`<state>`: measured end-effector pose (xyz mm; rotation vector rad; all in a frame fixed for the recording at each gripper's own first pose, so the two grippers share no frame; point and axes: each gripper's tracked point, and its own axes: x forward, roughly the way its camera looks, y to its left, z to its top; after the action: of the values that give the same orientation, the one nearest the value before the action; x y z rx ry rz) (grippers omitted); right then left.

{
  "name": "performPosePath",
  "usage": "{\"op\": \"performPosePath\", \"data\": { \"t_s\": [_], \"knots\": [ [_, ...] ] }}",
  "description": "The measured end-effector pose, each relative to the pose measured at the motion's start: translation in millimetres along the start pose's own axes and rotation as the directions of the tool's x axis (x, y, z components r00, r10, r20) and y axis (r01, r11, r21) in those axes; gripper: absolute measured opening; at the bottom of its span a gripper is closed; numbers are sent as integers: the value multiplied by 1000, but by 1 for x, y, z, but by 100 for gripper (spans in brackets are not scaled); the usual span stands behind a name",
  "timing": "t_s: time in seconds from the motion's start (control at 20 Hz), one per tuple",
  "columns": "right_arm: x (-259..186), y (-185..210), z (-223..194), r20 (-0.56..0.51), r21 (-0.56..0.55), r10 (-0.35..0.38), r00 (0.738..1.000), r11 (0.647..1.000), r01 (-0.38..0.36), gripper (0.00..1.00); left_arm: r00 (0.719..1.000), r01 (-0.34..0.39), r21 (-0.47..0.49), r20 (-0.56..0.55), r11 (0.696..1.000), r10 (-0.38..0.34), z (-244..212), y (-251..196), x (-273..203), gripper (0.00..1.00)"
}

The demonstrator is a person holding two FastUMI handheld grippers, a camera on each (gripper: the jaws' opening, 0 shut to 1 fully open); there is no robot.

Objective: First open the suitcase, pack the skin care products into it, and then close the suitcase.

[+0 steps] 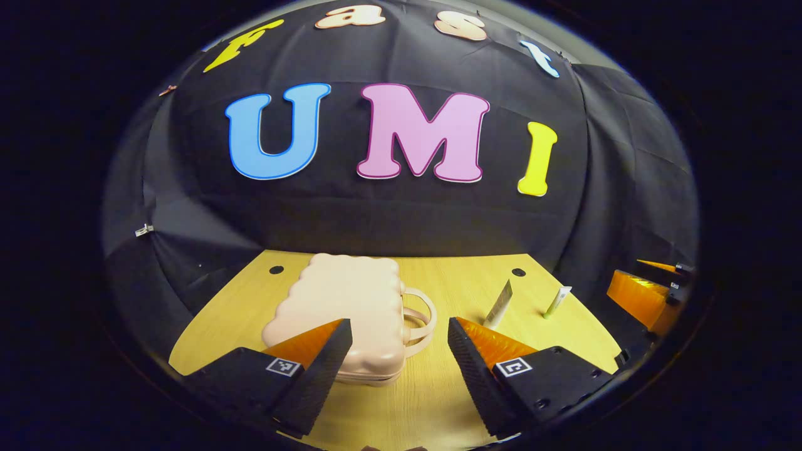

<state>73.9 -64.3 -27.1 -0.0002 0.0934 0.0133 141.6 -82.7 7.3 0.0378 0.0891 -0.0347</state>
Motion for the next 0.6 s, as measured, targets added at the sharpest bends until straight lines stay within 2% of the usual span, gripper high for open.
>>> {"op": "performPosePath", "data": {
  "t_s": [0.1, 0.2, 0.35, 0.6],
  "knots": [
    [8, -14, -4, -14, 2, 1, 1000, 1000, -1, 97, 1000, 4, 37, -11, 999, -4, 0, -20, 37, 97],
    [20, -32, -9, -29, -9, 2, 1000, 1000, -2, 96, 998, -3, 48, -69, 999, 6, -14, -34, 73, 97],
    [39, -53, -15, -44, -19, 12, 999, 1000, -13, 96, 988, -25, 81, -152, 996, 37, -39, -52, 125, 97],
    [61, -77, -40, -98, -4, 18, 995, 1000, -19, 97, 963, -59, 170, -249, 984, 101, -78, -60, 195, 91]
  ]
}}
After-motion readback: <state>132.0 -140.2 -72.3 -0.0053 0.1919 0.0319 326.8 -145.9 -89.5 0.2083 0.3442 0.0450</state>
